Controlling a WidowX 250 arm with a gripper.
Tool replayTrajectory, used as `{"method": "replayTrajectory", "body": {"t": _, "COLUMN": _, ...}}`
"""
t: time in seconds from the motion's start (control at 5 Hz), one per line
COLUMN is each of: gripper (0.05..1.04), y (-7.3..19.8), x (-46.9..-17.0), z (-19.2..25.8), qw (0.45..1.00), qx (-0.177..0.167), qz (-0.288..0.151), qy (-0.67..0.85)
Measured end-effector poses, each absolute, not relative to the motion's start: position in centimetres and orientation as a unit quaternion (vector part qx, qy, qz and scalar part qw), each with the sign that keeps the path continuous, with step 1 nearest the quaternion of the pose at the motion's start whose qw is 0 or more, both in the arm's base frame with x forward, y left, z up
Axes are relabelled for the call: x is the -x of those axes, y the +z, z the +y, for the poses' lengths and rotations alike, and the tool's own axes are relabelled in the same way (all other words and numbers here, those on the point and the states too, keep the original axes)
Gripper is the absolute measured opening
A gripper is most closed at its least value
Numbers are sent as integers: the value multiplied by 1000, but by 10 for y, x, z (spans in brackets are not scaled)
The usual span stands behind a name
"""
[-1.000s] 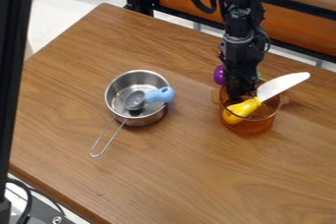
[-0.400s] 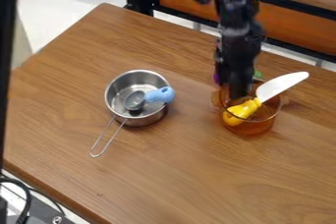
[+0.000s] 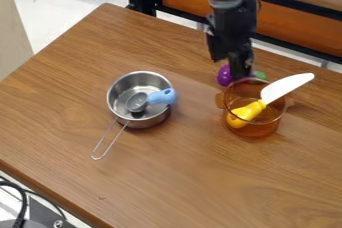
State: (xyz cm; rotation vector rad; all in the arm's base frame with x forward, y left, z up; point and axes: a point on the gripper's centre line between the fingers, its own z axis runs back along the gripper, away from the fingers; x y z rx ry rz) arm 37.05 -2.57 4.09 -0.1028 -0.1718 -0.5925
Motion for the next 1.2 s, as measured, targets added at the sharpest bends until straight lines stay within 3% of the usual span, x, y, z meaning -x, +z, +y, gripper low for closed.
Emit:
{"method": "replayTrajectory", "body": {"t": 0.4, "gripper": 999, "y": 47, "x": -332, "z": 1, "qw": 963, "qx": 51, "qz": -65, "qy": -258}}
{"method": "replayTrajectory", "body": {"t": 0.6, "gripper": 999, "y": 42, "x": -330, "z": 30, "qw": 972, "qx": 40, "qz": -77, "qy": -219}}
{"method": "replayTrajectory", "body": {"t": 1.0, "gripper": 999, "y": 32, "x": -358, "z": 101, "qw": 990, "qx": 0, "qz": -109, "qy": -85}}
{"method": "replayTrajectory", "body": {"t": 1.2, "gripper": 999, "y": 19, "x": -363, "z": 135, "qw": 994, "qx": -14, "qz": -102, "qy": -38}}
